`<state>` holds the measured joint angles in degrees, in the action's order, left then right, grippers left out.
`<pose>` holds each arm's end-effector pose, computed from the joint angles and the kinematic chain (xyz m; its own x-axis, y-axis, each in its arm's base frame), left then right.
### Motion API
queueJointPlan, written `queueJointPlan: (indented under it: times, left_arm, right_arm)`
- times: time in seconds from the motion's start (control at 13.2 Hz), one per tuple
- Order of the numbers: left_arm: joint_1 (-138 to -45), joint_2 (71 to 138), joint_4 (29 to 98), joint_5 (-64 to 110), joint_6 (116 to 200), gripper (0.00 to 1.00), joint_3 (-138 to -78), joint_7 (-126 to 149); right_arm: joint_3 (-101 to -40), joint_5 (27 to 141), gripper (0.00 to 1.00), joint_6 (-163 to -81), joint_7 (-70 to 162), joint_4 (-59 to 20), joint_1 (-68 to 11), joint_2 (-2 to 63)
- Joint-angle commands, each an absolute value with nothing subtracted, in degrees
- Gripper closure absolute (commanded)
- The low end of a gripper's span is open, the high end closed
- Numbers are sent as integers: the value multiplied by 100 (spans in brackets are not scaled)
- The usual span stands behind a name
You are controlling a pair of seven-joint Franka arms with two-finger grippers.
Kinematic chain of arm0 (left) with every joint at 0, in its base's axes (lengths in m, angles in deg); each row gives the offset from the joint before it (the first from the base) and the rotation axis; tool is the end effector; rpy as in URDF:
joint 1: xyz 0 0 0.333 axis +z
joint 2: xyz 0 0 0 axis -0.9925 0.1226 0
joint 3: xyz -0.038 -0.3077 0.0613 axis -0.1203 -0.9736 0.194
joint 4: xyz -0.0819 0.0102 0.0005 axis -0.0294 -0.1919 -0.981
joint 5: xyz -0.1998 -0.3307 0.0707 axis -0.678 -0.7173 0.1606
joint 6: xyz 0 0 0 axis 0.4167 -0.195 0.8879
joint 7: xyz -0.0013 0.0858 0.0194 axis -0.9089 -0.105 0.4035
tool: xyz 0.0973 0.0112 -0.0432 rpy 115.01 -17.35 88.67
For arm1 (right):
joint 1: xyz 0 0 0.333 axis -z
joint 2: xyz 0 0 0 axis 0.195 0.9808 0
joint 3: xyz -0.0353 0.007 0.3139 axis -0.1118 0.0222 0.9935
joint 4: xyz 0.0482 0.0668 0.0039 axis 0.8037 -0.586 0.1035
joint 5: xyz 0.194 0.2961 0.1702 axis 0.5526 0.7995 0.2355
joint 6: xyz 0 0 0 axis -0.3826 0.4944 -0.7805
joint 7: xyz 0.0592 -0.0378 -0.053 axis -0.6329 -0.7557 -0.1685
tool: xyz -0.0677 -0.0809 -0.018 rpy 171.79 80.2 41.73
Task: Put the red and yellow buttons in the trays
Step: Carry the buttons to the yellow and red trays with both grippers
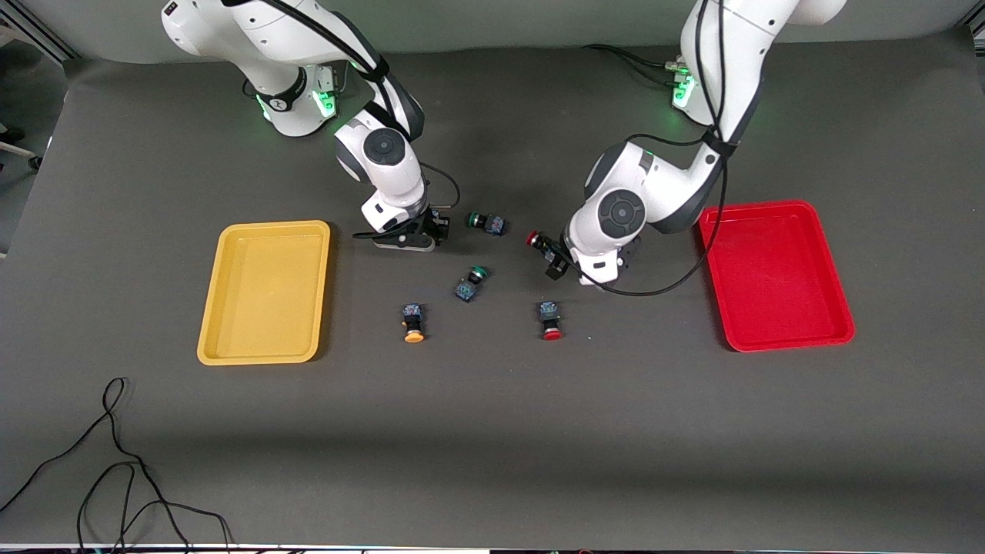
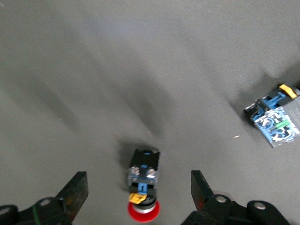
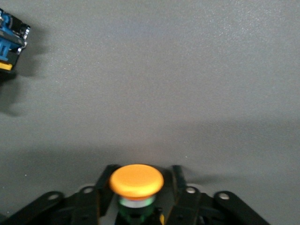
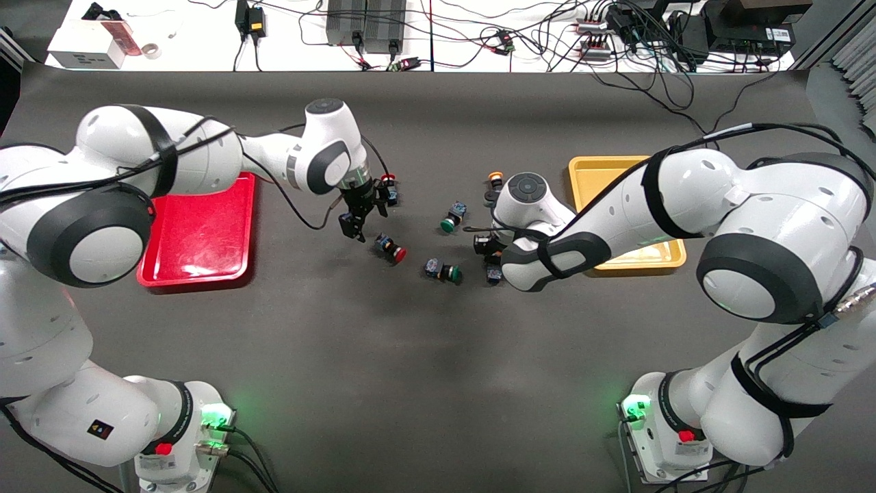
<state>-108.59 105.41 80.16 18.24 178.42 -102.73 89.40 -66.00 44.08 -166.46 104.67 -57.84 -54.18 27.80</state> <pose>0.4640 -0.3712 0.2167 0.5096 0.8215 -0.2558 0.8351 -0.5438 -0.0829 0.3703 0.3392 0.1676 0.9884 -0.1467 0.0387 -0.1464 -0.9892 -0.0098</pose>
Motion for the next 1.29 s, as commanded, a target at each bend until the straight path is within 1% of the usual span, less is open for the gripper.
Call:
queueJointPlan:
  times: [0.0,0.08,0.23,0.3,0.38,0.46,0.53,0.61,0.68,0.84,0.91,1.06,1.14,1.22]
  left_arm:
    - [-11107,10684,8039,1756,18226,2,-10189,9109]
    - [-11134,10711,8039,1756,18235,3,-10189,9109]
    - [-11248,10729,8057,1756,18296,8,-10180,9161]
    - [-11283,10772,8092,1808,18445,17,-10180,9153]
    - [-11345,10851,8092,1852,18507,33,-10180,9144]
    - [-11363,10869,8092,2018,18517,67,-10172,9127]
    - [-11389,10869,8092,2194,18499,98,-10180,9135]
    - [-11372,10861,8092,2248,18421,100,-10172,9126]
    - [-11346,10817,8083,2257,18324,100,-10172,9109]
    - [-11241,10590,7969,2361,17712,100,-10119,8995]
    - [-11057,10414,7882,2563,17230,100,-10102,8760]
    - [-10653,9827,7933,2705,16385,100,-10101,7893]
    - [-10581,9484,8142,2775,16164,100,-10093,7382]
    - [-10407,9194,8362,2993,16013,100,-10084,6899]
  right_arm:
    - [-6634,4274,78,-16585,10464,-5639,-5431,2747]
    - [-6634,4274,78,-16367,10464,-5613,-5431,2590]
    - [-6634,4274,78,-15569,10473,-5403,-5422,2177]
    - [-6634,4274,78,-15121,10464,-5210,-5422,2010]
    - [-6643,4291,78,-14656,10290,-4974,-5414,1904]
    - [-6748,4335,78,-14251,10019,-4762,-5353,1833]
    - [-6975,4344,78,-13951,9633,-4638,-5343,1728]
    - [-7229,4353,78,-13765,9081,-4602,-5343,1596]
    - [-7580,4361,78,-13624,8423,-4619,-5343,1430]
    - [-8344,4362,78,-13360,7096,-4637,-5343,1157]
    - [-8809,4362,78,-13281,6384,-4637,-5343,1077]
    - [-9846,4711,78,-13280,4646,-4663,-5343,1085]
    - [-10295,4948,78,-13315,3880,-4681,-5335,1155]
    - [-10700,5037,78,-13480,3281,-4733,-5334,1373]
